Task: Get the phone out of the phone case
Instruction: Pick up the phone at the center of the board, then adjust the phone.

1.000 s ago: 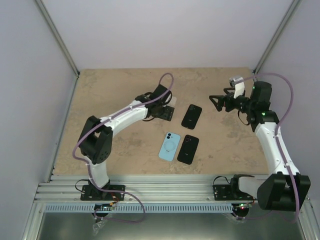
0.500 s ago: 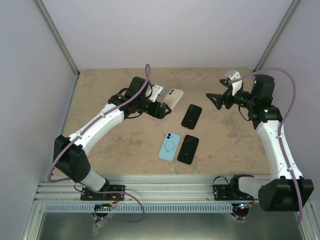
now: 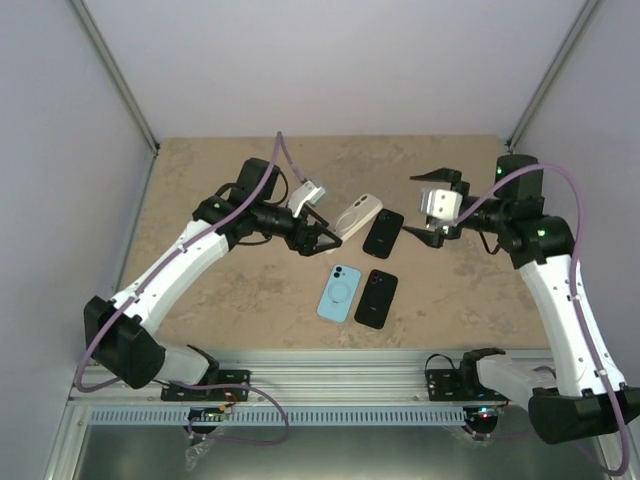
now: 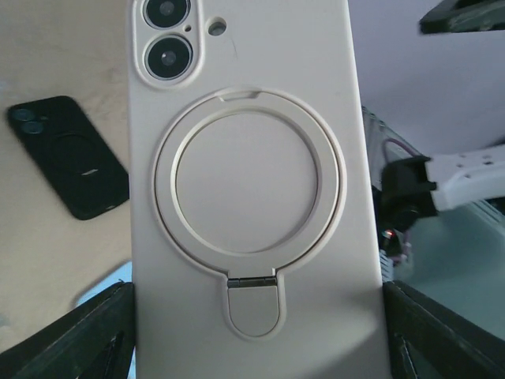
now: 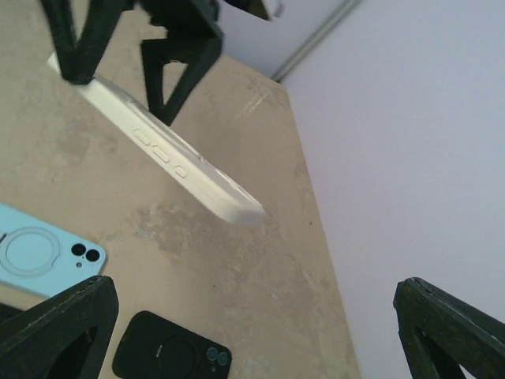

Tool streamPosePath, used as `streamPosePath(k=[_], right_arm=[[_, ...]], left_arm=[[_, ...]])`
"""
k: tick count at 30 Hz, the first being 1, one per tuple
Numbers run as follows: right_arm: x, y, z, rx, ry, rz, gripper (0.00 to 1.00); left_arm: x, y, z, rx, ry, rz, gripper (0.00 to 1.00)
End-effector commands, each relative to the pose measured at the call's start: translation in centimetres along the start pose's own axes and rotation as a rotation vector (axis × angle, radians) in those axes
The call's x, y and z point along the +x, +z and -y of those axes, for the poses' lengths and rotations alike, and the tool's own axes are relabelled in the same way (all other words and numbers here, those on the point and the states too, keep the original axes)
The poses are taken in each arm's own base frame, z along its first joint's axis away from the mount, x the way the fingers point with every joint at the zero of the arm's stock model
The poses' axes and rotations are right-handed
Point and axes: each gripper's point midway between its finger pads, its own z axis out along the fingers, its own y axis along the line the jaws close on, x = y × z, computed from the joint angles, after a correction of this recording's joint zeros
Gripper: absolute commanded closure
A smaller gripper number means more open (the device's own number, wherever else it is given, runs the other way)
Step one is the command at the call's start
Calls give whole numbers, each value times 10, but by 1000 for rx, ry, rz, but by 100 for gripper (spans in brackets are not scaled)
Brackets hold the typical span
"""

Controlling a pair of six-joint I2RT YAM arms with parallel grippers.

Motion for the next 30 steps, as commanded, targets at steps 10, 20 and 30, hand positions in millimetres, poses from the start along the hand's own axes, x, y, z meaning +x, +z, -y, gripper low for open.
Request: streamPosePath(k=[10, 20, 30], right_arm=[[-23, 27, -66, -208, -423, -42, 22], [-24, 41, -87, -287, -458, -66, 46], [-26, 47, -88, -305, -474, -80, 90]], left_arm=[[2, -19, 61, 298, 123, 30, 47], [16, -19, 66, 348, 138, -4, 47], [20, -17, 63, 339, 134, -16, 47]])
